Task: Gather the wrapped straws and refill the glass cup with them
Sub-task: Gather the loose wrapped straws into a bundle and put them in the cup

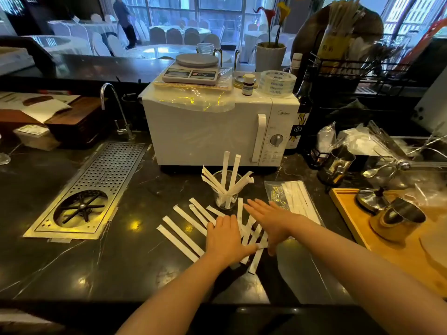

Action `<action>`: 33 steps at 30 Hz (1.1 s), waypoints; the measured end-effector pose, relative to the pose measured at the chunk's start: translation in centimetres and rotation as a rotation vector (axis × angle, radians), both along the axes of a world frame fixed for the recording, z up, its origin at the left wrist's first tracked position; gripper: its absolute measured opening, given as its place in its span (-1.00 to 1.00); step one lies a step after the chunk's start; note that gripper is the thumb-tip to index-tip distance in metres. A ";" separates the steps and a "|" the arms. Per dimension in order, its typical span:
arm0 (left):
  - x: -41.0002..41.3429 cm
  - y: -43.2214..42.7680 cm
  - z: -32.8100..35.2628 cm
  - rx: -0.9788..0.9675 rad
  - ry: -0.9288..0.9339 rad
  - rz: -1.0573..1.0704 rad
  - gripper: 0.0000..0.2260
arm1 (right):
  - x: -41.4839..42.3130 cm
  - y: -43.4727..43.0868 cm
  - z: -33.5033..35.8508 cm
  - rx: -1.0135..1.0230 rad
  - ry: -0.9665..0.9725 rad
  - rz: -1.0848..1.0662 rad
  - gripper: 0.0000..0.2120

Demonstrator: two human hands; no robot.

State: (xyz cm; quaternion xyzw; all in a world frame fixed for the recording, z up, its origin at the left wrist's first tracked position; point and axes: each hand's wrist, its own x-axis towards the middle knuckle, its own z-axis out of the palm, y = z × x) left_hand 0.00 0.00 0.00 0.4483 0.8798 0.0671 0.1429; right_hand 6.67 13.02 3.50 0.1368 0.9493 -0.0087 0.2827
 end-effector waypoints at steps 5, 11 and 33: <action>0.5 1.1 -0.6 -0.092 0.008 0.033 -0.19 | -1.6 0.6 -1.3 0.070 -0.074 0.103 0.14; 0.9 2.0 -1.2 -0.148 -0.004 0.060 -0.18 | -2.8 0.9 -2.8 0.105 -0.108 0.206 0.09; 1.6 3.1 -2.2 -0.193 -0.016 0.041 -0.35 | -2.0 2.2 -4.0 0.147 -0.021 0.245 -0.20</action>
